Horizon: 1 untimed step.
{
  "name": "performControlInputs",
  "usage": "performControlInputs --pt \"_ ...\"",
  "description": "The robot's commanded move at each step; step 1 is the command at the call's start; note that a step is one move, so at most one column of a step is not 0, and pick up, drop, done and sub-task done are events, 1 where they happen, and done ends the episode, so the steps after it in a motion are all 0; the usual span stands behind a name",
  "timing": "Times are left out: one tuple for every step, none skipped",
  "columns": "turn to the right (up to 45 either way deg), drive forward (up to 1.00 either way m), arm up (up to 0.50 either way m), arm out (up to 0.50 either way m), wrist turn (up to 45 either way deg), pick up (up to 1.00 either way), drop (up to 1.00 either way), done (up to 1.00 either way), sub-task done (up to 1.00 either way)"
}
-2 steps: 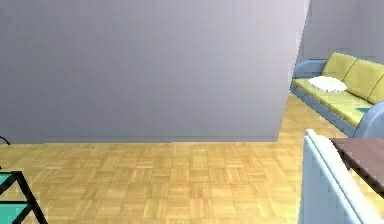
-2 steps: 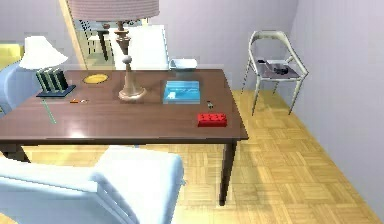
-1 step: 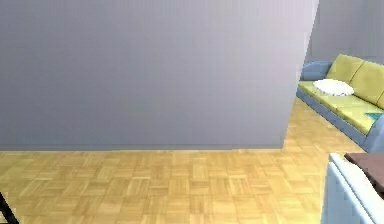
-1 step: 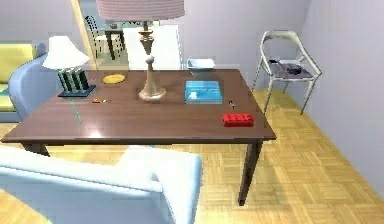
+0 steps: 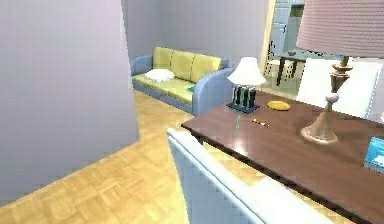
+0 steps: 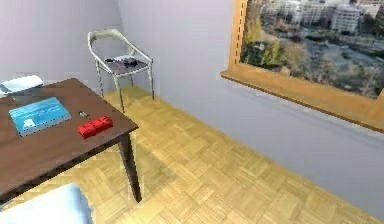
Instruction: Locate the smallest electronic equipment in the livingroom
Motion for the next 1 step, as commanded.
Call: performControlInputs --pt "45.0 0.00 0.00 0.00 0.0 0.00 0.00 0.00 0.00"
